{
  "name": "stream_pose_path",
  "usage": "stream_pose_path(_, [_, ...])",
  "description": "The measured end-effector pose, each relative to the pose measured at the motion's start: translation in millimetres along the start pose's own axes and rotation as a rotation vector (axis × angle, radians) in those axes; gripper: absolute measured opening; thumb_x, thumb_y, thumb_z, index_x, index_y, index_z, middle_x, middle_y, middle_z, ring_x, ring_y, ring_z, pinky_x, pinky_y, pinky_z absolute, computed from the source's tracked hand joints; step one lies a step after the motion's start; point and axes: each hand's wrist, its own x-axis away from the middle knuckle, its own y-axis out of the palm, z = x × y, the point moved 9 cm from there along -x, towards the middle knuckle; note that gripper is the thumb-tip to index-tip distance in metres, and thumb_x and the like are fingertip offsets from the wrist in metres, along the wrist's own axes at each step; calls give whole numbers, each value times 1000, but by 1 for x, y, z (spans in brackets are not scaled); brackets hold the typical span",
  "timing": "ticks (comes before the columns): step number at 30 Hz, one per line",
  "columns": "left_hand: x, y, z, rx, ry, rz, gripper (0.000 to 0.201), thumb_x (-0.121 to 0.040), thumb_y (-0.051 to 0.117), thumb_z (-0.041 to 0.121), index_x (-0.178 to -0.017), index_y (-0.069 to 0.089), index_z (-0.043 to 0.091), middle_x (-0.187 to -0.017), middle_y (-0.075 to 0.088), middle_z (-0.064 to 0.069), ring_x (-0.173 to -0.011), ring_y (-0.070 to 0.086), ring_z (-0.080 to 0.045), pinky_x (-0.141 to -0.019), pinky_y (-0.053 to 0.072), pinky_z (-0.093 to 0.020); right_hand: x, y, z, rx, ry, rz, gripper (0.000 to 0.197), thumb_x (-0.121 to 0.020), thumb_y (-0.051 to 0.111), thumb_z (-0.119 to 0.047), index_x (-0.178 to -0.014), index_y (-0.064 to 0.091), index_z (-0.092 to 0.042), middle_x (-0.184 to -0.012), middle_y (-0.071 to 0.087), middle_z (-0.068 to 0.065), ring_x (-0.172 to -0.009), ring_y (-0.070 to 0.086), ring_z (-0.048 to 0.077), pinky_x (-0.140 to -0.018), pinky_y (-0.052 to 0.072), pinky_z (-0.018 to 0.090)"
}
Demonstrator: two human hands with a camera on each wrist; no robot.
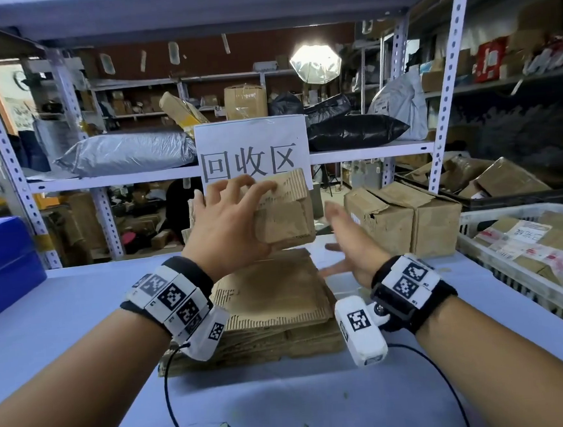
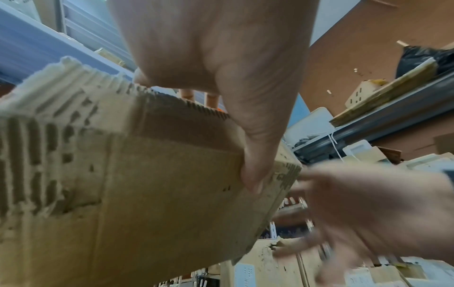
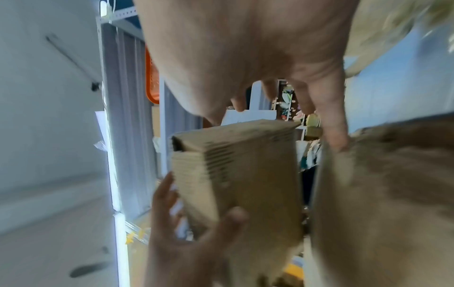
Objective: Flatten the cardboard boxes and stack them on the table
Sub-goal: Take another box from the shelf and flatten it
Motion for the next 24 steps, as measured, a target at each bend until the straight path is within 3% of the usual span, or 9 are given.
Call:
stream_pose_path(3, [4, 5, 11, -36, 41, -47, 111, -54, 44, 91, -152, 28, 41, -149, 39, 6, -133, 34, -35, -111, 23, -69, 8, 2, -36, -72, -126, -16, 68, -88, 50, -73, -149, 23, -56, -148, 22, -30, -132, 36, 22, -67, 61, 58])
stream_pose_path(6, [8, 7, 20, -52, 93, -52, 111, -57, 57, 84, -154, 25, 41, -149, 39, 6, -133, 36, -35, -110, 22, -65, 8, 8, -40, 56, -143, -56, 86, -79, 74, -61, -149, 24, -55, -154, 29, -15, -131, 46, 23, -69, 60, 59])
stream_pose_path(8, [11, 10, 21, -67, 102, -77, 115, -58, 72, 77, -156, 22, 42, -151, 37, 7, -135, 33, -32, -113, 21, -64, 6, 11, -30, 84, -120, -70, 77, -80, 80, -45, -142, 35, -51, -143, 44, -6, -120, 56, 24, -68, 60, 60])
stream_pose_path(9, [12, 11, 20, -71, 106, -93, 116, -59, 75, 76, -156, 21, 42, -152, 36, 8, -137, 31, -31, -114, 20, -64, 4, 11, -27, 84, -120, -63, 69, -81, 81, -39, -137, 41, -48, -137, 49, -8, -116, 58, 23, -67, 60, 61])
stream_pose_path(12, [15, 5, 17, 26, 83, -90, 107, -67, 62, 81, -158, 21, 42, -153, 36, 6, -140, 27, -29, -117, 19, -62, 0, 10, -20, 51, -126, -51, 54, -85, 78, -32, -127, 46, -45, -125, 55, -17, -110, 61, 19, -64, 59, 62])
stream_pose_path(15, [14, -12, -10, 182, -99, 22, 86, -83, 45, 78, -157, 28, 38, -154, 37, 0, -142, 24, -28, -121, 20, -54, -1, 3, -20, -13, -119, -46, 46, -88, 75, -29, -123, 49, -41, -124, 56, -16, -110, 63, 19, -62, 59, 60])
stream_pose_path(17, [15, -11, -40, 327, -280, 36, 78, -92, 53, 65, -158, 27, 32, -156, 36, -6, -145, 26, -30, -122, 23, -51, -1, -3, -24, -52, -125, -48, 43, -89, 73, -26, -122, 50, -39, -124, 58, -13, -110, 65, 20, -61, 59, 58])
stream_pose_path(20, [24, 17, -66, 764, -517, -91, 77, -95, 67, 43, -158, 25, 28, -150, 49, -4, -131, 53, -24, -111, 45, -50, -1, -6, -34, -80, -185, -43, 47, -90, 72, -21, -127, 50, -41, -129, 57, -12, -110, 65, 18, -65, 60, 57])
stream_pose_path(24, [33, 33, -69, 1018, -590, -100, 79, -92, 74, 20, -156, 29, 31, -137, 56, -2, -116, 62, -19, -103, 53, -43, -2, -5, -46, -86, -316, -3, 67, -87, 75, -14, -137, 42, -42, -127, 56, -14, -114, 62, 12, -81, 61, 36])
